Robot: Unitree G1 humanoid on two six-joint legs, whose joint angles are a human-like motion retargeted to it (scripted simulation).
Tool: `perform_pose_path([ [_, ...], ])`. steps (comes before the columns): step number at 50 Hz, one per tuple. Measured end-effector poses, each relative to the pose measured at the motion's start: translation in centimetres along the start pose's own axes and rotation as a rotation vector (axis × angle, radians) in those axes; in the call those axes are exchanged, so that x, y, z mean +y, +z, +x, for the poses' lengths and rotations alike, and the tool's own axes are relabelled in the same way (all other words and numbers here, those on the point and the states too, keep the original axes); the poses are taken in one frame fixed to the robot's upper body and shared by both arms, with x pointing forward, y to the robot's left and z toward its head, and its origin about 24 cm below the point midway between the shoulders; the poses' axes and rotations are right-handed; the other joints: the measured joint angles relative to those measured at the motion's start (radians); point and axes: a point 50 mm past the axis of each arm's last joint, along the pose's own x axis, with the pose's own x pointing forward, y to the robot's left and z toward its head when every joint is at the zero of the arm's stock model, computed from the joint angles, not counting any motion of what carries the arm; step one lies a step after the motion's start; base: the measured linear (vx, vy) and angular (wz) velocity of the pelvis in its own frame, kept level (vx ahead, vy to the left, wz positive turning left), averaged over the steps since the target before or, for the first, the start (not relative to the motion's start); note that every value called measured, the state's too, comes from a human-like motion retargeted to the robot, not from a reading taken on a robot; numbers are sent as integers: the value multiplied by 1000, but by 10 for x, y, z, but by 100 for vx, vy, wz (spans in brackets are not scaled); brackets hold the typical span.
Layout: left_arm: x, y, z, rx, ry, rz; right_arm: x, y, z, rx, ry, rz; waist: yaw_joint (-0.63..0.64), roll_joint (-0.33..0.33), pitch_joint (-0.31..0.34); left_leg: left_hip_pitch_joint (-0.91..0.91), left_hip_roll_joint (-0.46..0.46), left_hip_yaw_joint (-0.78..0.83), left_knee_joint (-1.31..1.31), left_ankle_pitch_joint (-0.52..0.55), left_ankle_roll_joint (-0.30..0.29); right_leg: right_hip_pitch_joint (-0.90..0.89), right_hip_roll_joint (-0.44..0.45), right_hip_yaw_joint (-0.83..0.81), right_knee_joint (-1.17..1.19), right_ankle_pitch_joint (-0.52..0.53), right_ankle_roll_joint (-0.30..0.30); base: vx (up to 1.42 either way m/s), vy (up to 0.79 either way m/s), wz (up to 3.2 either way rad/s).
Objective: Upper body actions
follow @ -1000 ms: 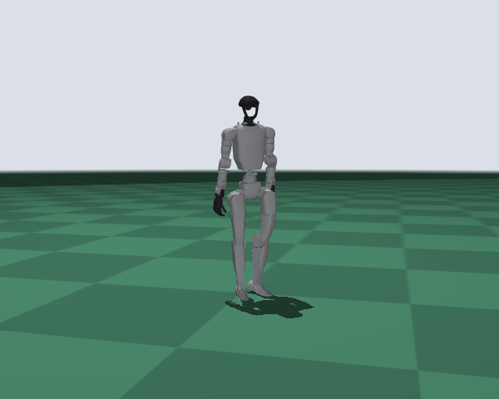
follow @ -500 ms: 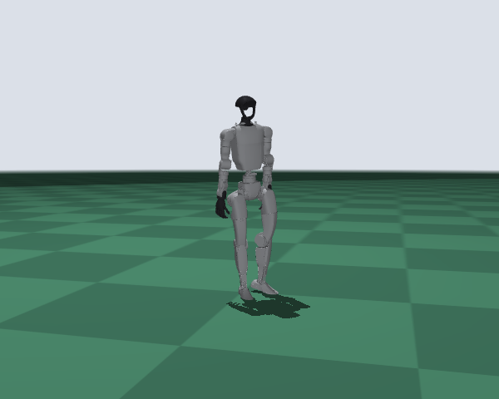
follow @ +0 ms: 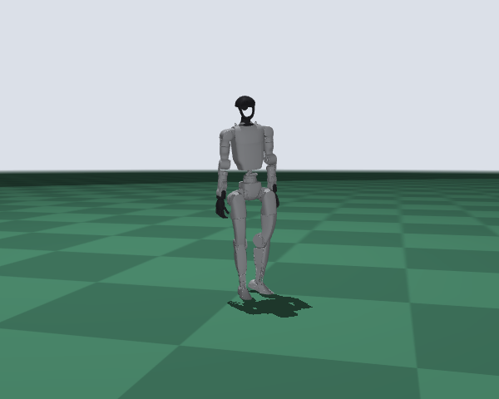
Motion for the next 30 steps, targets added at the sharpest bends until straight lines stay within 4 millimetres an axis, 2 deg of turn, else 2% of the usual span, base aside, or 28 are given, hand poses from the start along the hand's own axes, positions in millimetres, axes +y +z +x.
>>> perform_pose_path([
  [10, -4, 12, -1, -42, -8, 6, 4, -14, 0, 46, -4, 2, 51, -6, 28, -50, 29, -52, 37, 37, -12, 15, 9, -53, -15, -9, -31, -7, -3, 35],
  [17, -11, 19, -2, -65, -9, 32, 3, -19, 0, 56, -12, 11, 109, -14, 77, -159, 35, -156, 97, 92, -18, 51, -12, -201, -48, -33, -43, -24, -2, 127],
  [20, -14, 22, -3, -80, 3, 57, 3, -24, 0, 64, -18, 8, 143, -20, 97, -210, 12, -228, 113, 87, 0, 69, -31, -273, -60, -52, -44, -29, 0, 179],
  [22, -15, 21, -3, -78, 4, 71, 3, -30, 0, 78, -26, 4, 170, -29, 104, -229, 0, -216, 113, 67, 46, 77, -53, -320, -64, -64, -41, -27, 2, 182],
  [24, -14, 17, -2, -68, 6, 78, 2, -35, -1, 94, -32, -1, 189, -46, 105, -232, 1, -128, 107, 35, 111, 84, -83, -376, -67, -76, -34, -26, 2, 194],
  [27, -10, 8, -1, -38, 17, 70, 3, -39, -1, 108, -38, -7, 182, -79, 92, -213, 18, 82, 101, -44, 202, 92, -138, -502, -71, -92, -14, -25, 3, 226],
  [30, -4, -4, 0, 8, 29, 36, 4, -38, -1, 102, -36, -11, 147, -114, 69, -157, 34, 368, 106, -145, 270, 106, -187, -638, -72, -108, 11, -17, 5, 216],
])
